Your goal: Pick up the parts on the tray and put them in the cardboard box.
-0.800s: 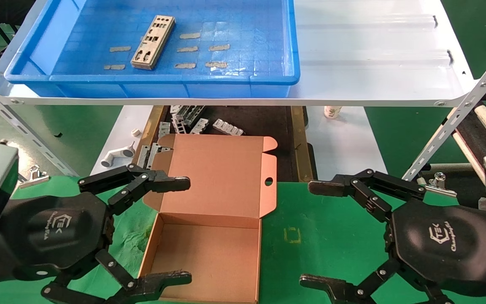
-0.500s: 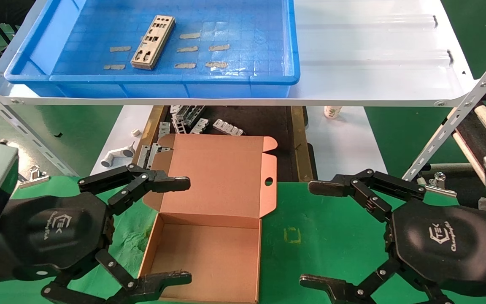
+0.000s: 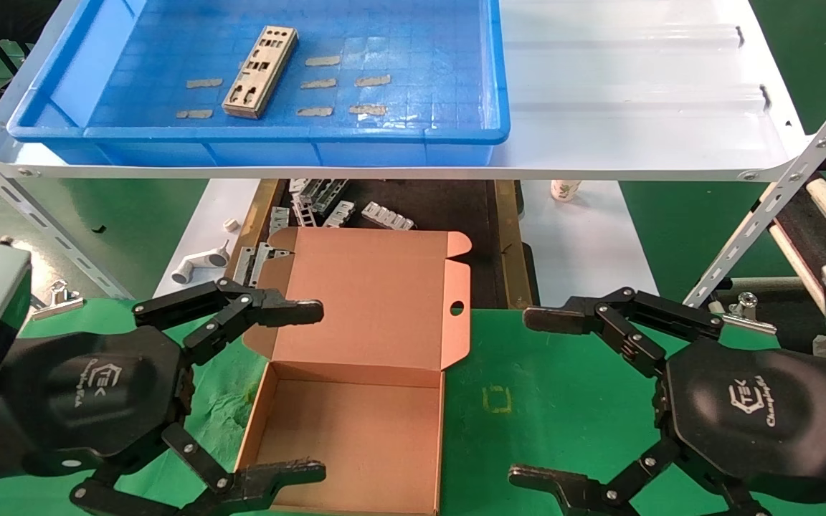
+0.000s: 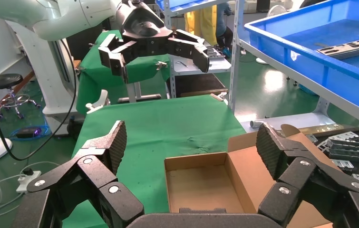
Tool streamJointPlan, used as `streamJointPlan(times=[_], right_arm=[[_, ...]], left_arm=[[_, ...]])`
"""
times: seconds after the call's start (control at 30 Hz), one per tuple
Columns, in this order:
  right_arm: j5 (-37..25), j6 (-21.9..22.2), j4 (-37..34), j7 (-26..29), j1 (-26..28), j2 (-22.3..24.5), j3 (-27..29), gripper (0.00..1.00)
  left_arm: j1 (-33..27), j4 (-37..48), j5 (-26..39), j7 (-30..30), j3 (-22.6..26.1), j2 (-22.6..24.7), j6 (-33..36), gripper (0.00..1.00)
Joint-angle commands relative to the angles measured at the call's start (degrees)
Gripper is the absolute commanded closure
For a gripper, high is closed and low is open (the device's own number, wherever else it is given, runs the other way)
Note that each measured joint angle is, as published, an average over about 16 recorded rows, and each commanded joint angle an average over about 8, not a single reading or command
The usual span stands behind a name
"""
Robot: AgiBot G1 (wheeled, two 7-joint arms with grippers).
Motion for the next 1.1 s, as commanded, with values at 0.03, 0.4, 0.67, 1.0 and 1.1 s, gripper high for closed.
streamJointPlan(times=[0.03,0.4,0.67,1.0,1.1], right_arm=[[0.0,0.0,0.0,0.0,0.0,0.0,0.0,1.00],[0.0,0.0,0.0,0.0,0.0,0.0,-0.1,1.00],[0.0,0.0,0.0,0.0,0.0,0.0,-0.1,1.00],[0.1,0.0,0.0,-0.1,0.0,0.0,-0.1,1.00],[0.1,0.0,0.0,-0.1,0.0,0.0,-0.1,1.00]], left_arm=[[0.0,0.0,-0.1,0.1,-0.1,0.0,0.1,0.00],[-10.5,5.2,8.2,-3.1,1.3,6.5,-15.5,0.00],[-21.0,13.2,22.0,-5.0,6.1,12.1,-28.8,0.00],[-30.8,24.5,36.9,-10.3,13.0,17.4,-37.9,0.00],[-32.6,27.1,39.9,-11.5,14.5,18.7,-39.6,0.00]])
